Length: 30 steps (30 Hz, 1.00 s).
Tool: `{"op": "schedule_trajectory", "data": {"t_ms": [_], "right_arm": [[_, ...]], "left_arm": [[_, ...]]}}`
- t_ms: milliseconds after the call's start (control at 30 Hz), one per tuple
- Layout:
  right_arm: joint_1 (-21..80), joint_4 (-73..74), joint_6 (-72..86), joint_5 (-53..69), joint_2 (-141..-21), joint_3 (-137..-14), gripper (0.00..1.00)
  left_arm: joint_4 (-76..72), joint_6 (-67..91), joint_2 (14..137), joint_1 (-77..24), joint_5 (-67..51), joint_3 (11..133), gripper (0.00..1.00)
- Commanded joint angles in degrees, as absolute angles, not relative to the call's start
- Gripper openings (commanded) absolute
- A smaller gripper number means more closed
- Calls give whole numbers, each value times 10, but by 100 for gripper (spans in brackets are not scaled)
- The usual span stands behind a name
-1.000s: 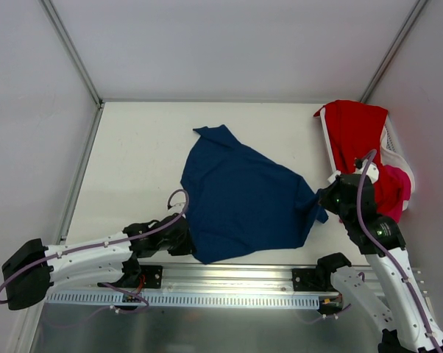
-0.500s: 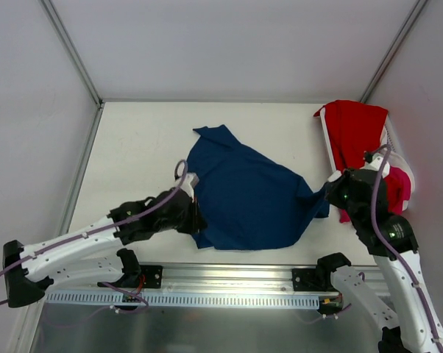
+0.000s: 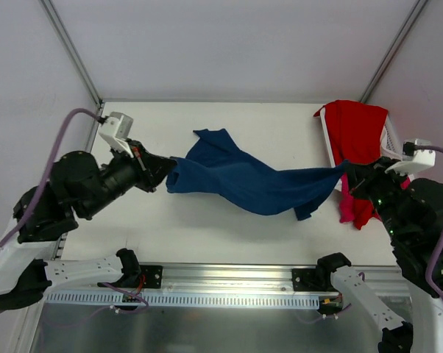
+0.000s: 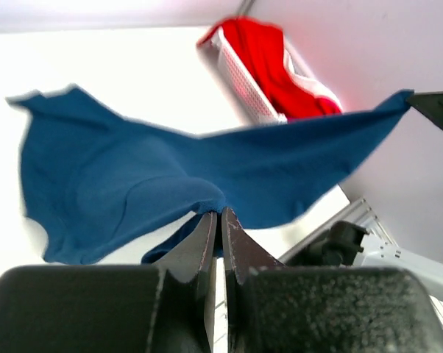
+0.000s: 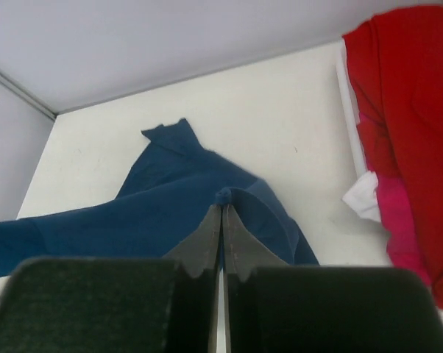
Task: Fold and stack the t-shirts
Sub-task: Flatten the tshirt out
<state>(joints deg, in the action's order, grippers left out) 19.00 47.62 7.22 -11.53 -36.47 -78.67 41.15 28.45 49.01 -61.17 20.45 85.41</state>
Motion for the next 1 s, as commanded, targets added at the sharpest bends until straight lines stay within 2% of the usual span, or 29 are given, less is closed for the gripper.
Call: {"op": "schedule_trajectory", "data": {"t_ms": [0, 167, 300, 400, 733, 833, 967], "right_arm": [[192, 426, 5, -69, -336, -824, 0], [201, 400, -65, -14, -317, -894, 1], [203, 391, -80, 36, -309, -939, 0], [203, 374, -81, 58, -295, -962, 1], [203, 344, -90, 74, -260, -943, 0], [203, 340, -88, 19, -263, -915, 0], [202, 350, -69, -54, -295, -855, 1]], "left_arm": [[429, 208, 471, -616, 248, 943, 0], [428, 137, 468, -616, 167, 1033, 0], [425, 106, 458, -616, 54, 1095, 0], [421, 98, 441, -615, 19, 1126, 0], [396, 89, 441, -557, -134, 1185, 0], [395, 74, 451, -543, -88, 1168, 0], [393, 46, 466, -543, 39, 1085, 0]]}}
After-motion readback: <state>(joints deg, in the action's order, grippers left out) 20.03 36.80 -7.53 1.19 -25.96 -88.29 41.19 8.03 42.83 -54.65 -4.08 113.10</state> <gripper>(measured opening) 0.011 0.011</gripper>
